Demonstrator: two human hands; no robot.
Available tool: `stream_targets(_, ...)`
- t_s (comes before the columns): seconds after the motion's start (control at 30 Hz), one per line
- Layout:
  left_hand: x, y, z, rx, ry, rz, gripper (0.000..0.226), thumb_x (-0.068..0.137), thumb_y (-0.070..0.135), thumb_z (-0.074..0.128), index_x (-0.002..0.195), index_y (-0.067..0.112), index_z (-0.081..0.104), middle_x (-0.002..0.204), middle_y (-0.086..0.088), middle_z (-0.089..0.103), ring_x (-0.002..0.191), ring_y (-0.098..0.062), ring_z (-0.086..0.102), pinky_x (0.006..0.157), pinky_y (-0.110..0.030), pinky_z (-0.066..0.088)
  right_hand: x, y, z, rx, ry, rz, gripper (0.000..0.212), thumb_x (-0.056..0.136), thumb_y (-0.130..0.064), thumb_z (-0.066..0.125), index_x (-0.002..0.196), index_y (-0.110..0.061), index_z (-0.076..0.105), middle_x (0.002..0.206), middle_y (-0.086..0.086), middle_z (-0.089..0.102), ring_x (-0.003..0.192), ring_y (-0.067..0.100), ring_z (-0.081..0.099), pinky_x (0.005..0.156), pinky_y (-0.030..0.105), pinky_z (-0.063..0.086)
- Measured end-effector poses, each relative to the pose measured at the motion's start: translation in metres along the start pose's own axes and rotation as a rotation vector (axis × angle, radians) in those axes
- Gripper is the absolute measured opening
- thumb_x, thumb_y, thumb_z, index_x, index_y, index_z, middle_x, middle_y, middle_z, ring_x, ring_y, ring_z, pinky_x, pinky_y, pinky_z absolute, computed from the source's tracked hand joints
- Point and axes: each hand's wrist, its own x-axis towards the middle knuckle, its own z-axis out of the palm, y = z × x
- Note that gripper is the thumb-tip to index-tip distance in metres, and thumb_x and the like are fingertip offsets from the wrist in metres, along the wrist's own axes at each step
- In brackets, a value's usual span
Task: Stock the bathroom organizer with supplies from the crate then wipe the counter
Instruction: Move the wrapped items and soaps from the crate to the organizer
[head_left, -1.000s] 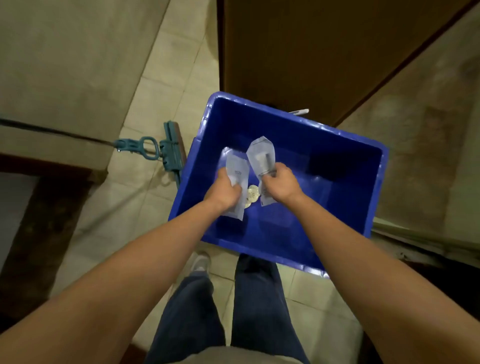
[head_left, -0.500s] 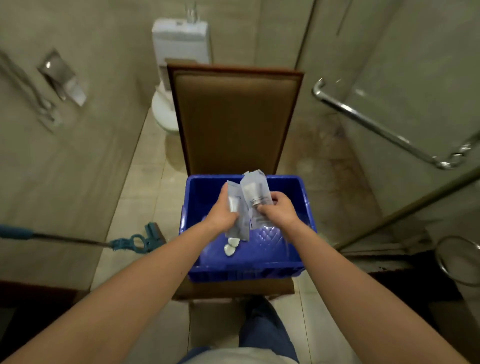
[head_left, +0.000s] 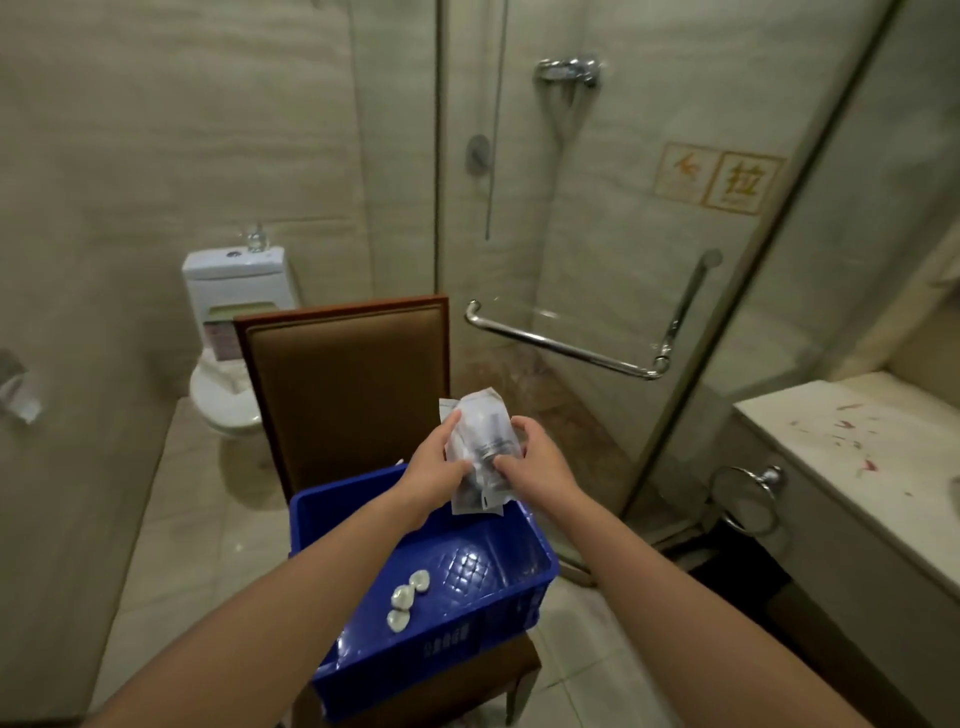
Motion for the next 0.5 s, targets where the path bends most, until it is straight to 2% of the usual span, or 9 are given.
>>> stream_targets(0.1,0.000,0.014,0.023,0.033,-0.066,0.040,0.078,0.092,-0.003,0.055,0.151,0.035,0.023,0.152,-0.005,0.035,0.125,-0.021,0.050,0.087,-0.031,0.056,-0.013,0.003,-0.029,-0.095,0.047,-0.012,0.059,0.086,-0.020,0.061,0.139,-0.032,0.036,0.113,-0.011,0.059,0.085,0.002,0.061,0.059,0.018,0.050)
stream_targets(0.17,0.000,0.024,0.039,0.038,-0.129,0.063,0.076,0.092,-0.002,0.055,0.151,0.036,0.025,0.152,-0.004,0.034,0.123,-0.020,0.051,0.090,-0.034,0.056,-0.021,0.006,-0.050,-0.172,0.042,-0.015,0.072,0.082,-0.022,0.064,0.145,-0.034,0.030,0.130,-0.007,0.053,0.091,0.001,0.058,0.061,0.017,0.048)
stream_targets(0.27,0.003,0.038,0.065,0.066,-0.206,0.110,0.073,0.091,-0.003,0.055,0.148,0.036,0.031,0.153,-0.004,0.032,0.124,-0.018,0.050,0.086,-0.028,0.056,-0.030,0.013,-0.083,-0.208,0.039,-0.006,0.083,0.079,-0.023,0.068,0.149,-0.035,0.025,0.143,-0.004,0.044,0.101,0.005,0.055,0.065,0.016,0.047)
stream_targets(0.37,0.007,0.048,0.095,0.067,-0.291,0.121,0.072,0.091,-0.003,0.055,0.148,0.035,0.032,0.148,-0.005,0.039,0.117,-0.017,0.055,0.087,-0.033,0.057,-0.041,0.025,-0.115,-0.124,0.098,0.032,0.082,0.079,-0.021,0.073,0.148,-0.032,0.031,0.136,0.000,0.051,0.092,0.000,0.057,0.060,0.012,0.048)
stream_targets(0.47,0.008,0.058,0.131,0.090,-0.395,0.121,0.072,0.091,-0.002,0.055,0.149,0.032,0.030,0.145,-0.006,0.044,0.115,-0.017,0.057,0.076,-0.027,0.057,-0.056,0.040,-0.147,-0.005,0.177,0.078,0.080,0.077,-0.017,0.076,0.146,-0.028,0.038,0.123,0.005,0.059,0.098,0.013,0.064,0.067,0.022,0.056)
stream_targets(0.5,0.008,0.061,0.145,0.100,-0.433,0.121,0.072,0.091,-0.002,0.055,0.150,0.031,0.029,0.144,-0.006,0.045,0.115,-0.018,0.058,0.077,-0.028,0.057,-0.063,0.045,-0.160,0.005,0.208,0.088,0.078,0.076,-0.016,0.077,0.145,-0.027,0.039,0.121,0.005,0.060,0.099,0.016,0.065,0.072,0.026,0.058)
